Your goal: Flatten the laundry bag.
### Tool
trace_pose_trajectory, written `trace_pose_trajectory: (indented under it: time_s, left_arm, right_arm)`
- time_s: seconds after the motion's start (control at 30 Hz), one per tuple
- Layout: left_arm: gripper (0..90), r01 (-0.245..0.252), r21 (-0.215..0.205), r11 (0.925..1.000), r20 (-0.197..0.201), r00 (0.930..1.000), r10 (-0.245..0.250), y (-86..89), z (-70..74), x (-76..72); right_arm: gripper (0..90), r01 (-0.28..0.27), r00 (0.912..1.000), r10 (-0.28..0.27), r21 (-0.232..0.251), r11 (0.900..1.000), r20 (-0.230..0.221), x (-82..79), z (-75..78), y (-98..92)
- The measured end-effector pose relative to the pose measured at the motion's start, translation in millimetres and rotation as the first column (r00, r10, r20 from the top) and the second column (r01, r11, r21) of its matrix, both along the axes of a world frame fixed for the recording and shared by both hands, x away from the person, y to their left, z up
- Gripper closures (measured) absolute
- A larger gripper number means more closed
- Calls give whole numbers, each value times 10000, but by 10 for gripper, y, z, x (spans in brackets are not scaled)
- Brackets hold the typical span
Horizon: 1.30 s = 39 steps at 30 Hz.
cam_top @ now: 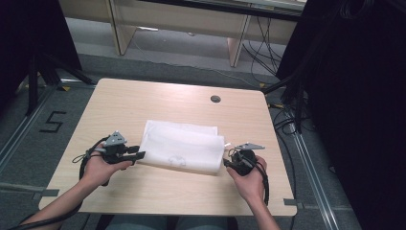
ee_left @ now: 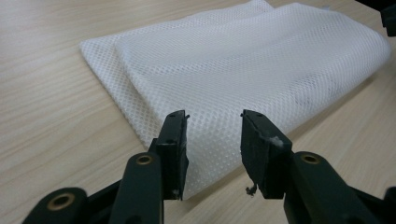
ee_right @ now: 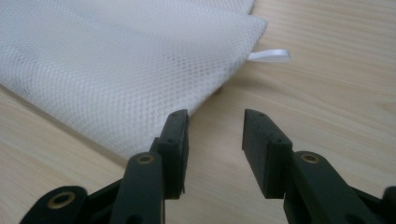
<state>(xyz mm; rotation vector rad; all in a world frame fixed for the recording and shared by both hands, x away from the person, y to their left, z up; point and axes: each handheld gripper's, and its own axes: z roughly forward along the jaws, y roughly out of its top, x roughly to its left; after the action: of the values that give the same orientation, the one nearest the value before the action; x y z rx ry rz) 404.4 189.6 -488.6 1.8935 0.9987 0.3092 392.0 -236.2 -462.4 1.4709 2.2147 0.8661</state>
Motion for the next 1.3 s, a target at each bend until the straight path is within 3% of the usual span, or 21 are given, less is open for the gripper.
trace_pose_trajectory:
  time_s: [0.17,0.3,0.37,0.43,0.47,0.53,0.57,0.6,0.63,0.67,0.73,0.77,0.8,0.83,0.87,0.9,0.93,0.97,1.1,1.13,1.3]
  left_arm:
    - [576,-295,-341,9990,-227,9993,287,40,-19,27]
    - [560,-498,-703,9963,-467,9978,466,31,-18,80]
    - [553,-457,-664,9967,-566,9975,419,29,-22,89]
    - [550,-723,-599,9956,-1028,9925,659,14,-53,113]
    - [546,-820,-642,9946,-1165,9904,741,12,-67,129]
    - [548,-871,-679,9939,-1381,9874,771,9,-83,159]
    - [552,-796,-754,9940,-1542,9857,673,-5,-90,185]
    - [558,-810,-699,9943,-1538,9857,695,-18,-90,195]
    - [564,-805,-647,9947,-1560,9853,696,-27,-91,203]
    - [573,-805,-647,9947,-1560,9853,696,-27,-91,203]
    - [583,-833,-549,9950,-1683,9830,730,-40,-93,224]
    - [597,-844,-571,9948,-1712,9825,735,-49,-97,230]
    - [614,-773,-422,9961,-1703,9830,690,-53,-97,230]
    - [641,-743,-395,9964,-1697,9832,666,-59,-100,228]
    - [641,-699,-313,9971,-1740,9827,634,-64,-97,219]
    - [674,-416,25,9991,-1725,9841,414,-58,-92,209]
    - [688,-416,25,9991,-1725,9841,414,-58,-92,209]
    - [688,-379,100,9992,-1726,9842,391,-68,-90,198]
    - [755,-112,263,9996,-1870,9822,159,-115,-86,153]
    - [762,20,418,9991,-1920,9814,61,-118,-80,143]
    - [778,376,760,9964,-1899,9815,-226,-160,-65,81]
  right_arm:
    - [594,57,9999,-48,791,9969,-116,28,59,67]
    - [574,54,9999,-40,1054,9944,-132,80,54,96]
    - [567,-41,9998,55,840,9965,-165,115,27,99]
    - [562,13,9996,10,791,9969,-295,136,2,102]
    - [555,175,9969,-108,843,9963,-784,167,-28,100]
    - [547,151,9978,-94,870,9961,-650,217,-56,91]
    - [544,207,9977,-166,631,9978,-661,226,-47,91]
    - [543,17,9993,7,652,9979,-372,246,-72,95]
    - [543,362,9977,-298,1054,9938,-609,251,-60,142]
    - [543,362,9977,-298,1054,9938,-609,251,-60,142]
    - [544,135,9979,-78,877,9961,-648,273,-79,145]
    - [560,133,9954,-72,634,9979,-955,273,-63,151]
    - [576,215,9960,-148,758,9969,-881,272,-79,178]
    - [608,289,9927,-186,850,9960,-1194,259,-86,218]
    - [608,289,9927,-186,850,9960,-1194,259,-86,218]
    - [681,15,9928,38,439,9990,-1196,256,-83,219]
    - [681,15,9928,38,439,9990,-1196,256,-83,219]
    - [717,-503,9904,601,806,9955,-1242,273,-95,190]
    - [808,-616,9886,674,472,9970,-1350,238,-63,167]
    - [811,-450,9895,455,72,9990,-1372,219,-51,170]
    - [821,-734,9849,766,264,9970,-1555,181,-52,151]
